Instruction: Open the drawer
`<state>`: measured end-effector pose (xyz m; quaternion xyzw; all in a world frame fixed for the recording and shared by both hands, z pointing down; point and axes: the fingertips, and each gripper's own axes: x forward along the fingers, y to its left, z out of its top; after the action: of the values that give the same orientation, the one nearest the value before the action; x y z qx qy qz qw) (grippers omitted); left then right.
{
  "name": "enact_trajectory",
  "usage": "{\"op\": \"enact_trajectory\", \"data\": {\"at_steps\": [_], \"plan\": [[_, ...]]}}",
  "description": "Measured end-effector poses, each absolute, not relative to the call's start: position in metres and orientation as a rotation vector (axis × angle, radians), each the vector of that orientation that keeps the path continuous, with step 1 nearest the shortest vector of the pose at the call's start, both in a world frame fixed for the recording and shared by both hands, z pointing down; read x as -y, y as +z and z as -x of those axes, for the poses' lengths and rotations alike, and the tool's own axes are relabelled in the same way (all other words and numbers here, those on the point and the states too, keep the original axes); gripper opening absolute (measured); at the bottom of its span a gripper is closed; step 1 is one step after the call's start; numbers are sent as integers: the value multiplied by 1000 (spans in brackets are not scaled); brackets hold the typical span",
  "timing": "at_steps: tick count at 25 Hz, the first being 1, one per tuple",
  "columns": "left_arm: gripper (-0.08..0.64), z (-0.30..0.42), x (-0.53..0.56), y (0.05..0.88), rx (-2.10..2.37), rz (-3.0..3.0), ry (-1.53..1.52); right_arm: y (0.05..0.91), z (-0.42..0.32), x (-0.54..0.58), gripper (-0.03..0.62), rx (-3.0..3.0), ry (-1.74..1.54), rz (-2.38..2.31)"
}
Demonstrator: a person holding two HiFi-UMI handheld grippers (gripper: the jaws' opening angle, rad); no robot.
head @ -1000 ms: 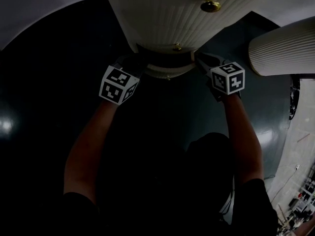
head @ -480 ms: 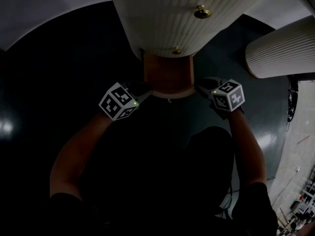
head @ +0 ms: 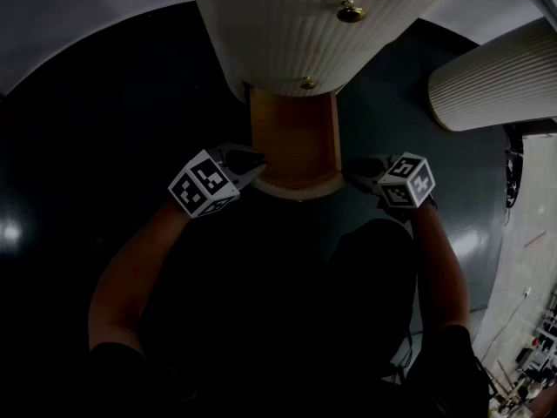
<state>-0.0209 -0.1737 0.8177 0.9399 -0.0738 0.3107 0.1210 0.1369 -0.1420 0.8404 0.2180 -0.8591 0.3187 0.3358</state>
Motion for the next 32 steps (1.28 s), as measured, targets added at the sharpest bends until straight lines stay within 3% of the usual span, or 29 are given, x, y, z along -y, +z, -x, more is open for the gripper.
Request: {"op": "enact_trajectory", "data": {"at_steps": [9, 15, 23, 32], "plan": [[49, 7, 159, 816, 96, -2836, 1003, 840, -137, 125, 66, 2234, 787, -453], [49, 4, 178, 793, 245, -2931, 945, 833, -144, 134, 61, 2278, 663, -540], [49, 55, 235, 713, 774, -2987, 678, 752, -114, 165, 49, 2416, 254, -609], [48, 71, 190, 604, 942, -2975, 483, 616, -24, 148, 38, 2679, -5, -461]]}}
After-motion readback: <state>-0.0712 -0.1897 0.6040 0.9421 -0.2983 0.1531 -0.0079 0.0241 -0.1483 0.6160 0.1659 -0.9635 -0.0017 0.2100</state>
